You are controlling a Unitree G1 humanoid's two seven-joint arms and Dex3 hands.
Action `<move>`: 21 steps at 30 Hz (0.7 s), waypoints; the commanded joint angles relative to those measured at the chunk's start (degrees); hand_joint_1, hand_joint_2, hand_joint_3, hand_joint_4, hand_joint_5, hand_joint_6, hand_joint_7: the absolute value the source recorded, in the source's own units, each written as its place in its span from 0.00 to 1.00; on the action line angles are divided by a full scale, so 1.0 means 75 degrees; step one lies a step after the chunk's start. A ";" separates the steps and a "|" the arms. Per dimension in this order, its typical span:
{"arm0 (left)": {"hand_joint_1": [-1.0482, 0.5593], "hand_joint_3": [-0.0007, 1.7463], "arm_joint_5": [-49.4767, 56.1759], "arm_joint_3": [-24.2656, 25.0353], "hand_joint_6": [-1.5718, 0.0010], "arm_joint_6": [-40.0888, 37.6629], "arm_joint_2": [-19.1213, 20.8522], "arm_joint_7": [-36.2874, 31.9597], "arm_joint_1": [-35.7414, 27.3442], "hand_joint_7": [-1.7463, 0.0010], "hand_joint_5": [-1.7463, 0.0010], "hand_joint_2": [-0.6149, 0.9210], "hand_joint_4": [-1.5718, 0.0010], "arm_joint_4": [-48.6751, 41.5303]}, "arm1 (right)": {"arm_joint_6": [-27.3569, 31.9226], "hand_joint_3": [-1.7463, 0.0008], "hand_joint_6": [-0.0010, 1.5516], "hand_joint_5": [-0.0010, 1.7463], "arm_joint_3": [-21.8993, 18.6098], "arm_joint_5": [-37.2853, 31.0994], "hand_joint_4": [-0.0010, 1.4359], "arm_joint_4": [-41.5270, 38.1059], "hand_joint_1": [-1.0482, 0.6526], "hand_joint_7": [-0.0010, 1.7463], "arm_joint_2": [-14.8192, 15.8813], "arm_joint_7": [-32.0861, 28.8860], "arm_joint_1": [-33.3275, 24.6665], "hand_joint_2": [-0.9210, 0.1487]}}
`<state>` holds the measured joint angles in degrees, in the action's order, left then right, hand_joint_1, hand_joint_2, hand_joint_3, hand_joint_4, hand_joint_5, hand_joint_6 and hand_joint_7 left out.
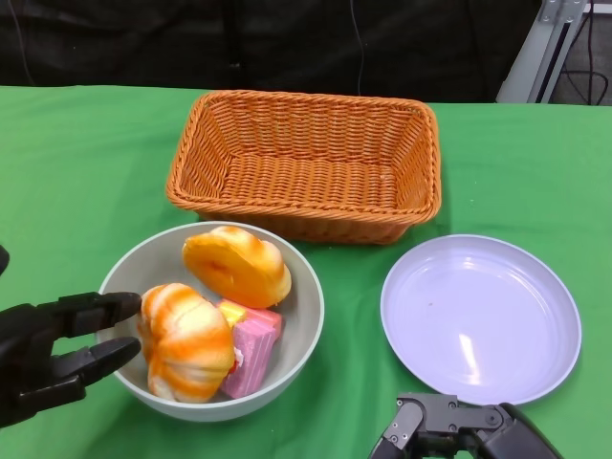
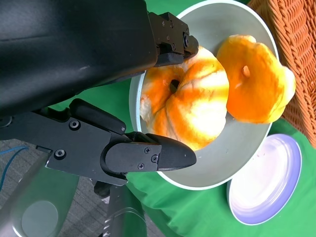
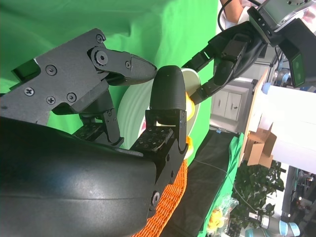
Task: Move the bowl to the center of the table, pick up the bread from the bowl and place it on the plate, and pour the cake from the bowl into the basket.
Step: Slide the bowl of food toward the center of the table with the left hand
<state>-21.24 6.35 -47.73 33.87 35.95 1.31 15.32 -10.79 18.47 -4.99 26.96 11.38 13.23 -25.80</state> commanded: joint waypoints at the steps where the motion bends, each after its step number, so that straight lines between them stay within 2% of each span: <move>1: 0.24 0.21 -0.0031 -0.0091 0.96 -0.0002 -0.0023 -0.0071 -0.0033 0.99 0.99 1.00 0.97 0.0131 | -0.0037 0.56 0.54 0.88 -0.0020 0.0000 0.56 0.0025 0.45 0.61 -0.0005 -0.0041 0.0004 0.34; 21: 0.26 0.22 0.0070 -0.0728 0.95 0.0371 0.0018 0.0067 -0.0141 1.00 0.98 1.00 0.93 0.0318 | 0.0140 0.56 0.53 0.89 0.0024 -0.0061 0.55 0.0108 0.45 0.61 -0.0005 -0.0059 -0.0037 0.34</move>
<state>-20.55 1.22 -45.83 33.62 35.60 0.59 16.55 -10.14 18.64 -5.29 27.19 11.38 13.09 -25.96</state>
